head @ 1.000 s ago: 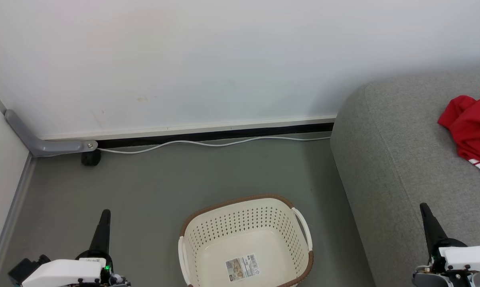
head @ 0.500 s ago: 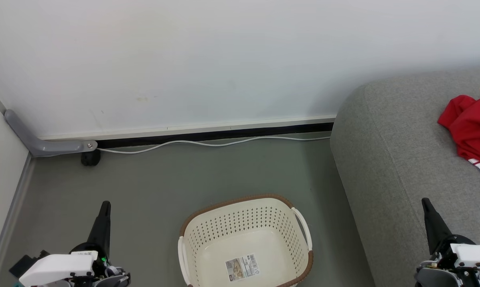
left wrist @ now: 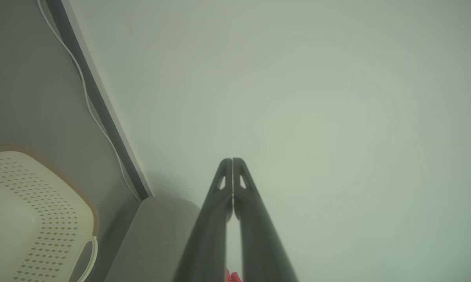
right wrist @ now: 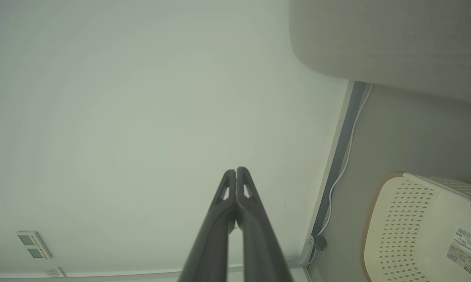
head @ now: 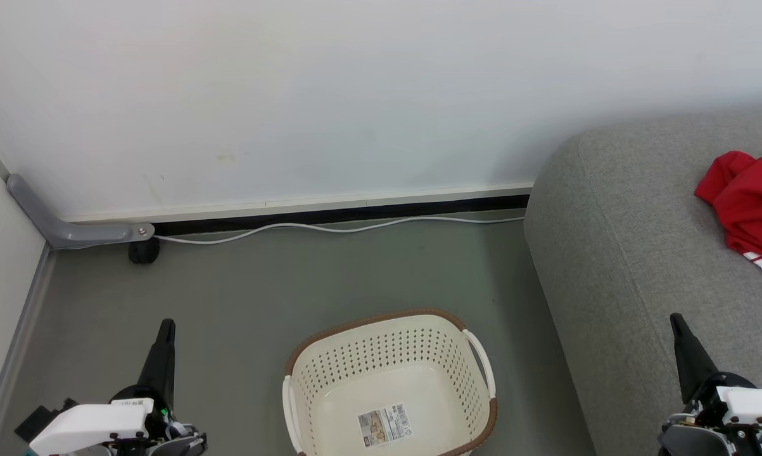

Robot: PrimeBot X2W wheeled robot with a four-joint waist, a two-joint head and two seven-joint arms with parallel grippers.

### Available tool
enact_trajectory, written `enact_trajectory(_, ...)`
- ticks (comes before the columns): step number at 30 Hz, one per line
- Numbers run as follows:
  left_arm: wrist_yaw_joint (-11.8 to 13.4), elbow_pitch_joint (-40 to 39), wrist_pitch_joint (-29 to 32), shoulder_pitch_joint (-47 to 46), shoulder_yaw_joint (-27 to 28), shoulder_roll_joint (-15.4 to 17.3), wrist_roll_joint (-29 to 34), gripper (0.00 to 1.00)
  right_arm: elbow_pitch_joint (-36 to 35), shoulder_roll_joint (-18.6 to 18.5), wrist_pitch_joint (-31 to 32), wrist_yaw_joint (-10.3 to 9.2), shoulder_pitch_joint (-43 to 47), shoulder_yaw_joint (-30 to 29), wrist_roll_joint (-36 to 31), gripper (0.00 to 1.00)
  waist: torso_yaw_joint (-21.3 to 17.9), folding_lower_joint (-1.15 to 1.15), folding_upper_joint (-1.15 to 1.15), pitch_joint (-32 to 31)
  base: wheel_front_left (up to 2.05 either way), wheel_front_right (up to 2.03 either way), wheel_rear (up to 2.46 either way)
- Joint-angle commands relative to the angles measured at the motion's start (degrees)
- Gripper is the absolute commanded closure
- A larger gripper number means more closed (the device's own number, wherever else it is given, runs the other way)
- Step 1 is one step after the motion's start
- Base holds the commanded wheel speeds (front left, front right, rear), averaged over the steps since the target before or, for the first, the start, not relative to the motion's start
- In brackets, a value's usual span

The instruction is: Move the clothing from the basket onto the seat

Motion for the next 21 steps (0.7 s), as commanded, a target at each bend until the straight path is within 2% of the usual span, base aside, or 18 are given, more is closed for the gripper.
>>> enact_trajectory(1,-0.3,-1.7,0.4,-3.3,1.9,1.1,-0.2,1.00,-1.8,-0.9,0.5,0.09,-2.1,0.9,0.7,1.00,0.0,0.00,0.00,0.0,0.00,0.00,0.00)
enact_trajectory(21,-0.3,-1.7,0.4,-3.3,1.9,1.1,-0.3,1.00,-1.8,-0.9,0.5,0.09,-2.1,0.9,0.7,1.00,0.0,0.00,0.00,0.0,0.00,0.00,0.00)
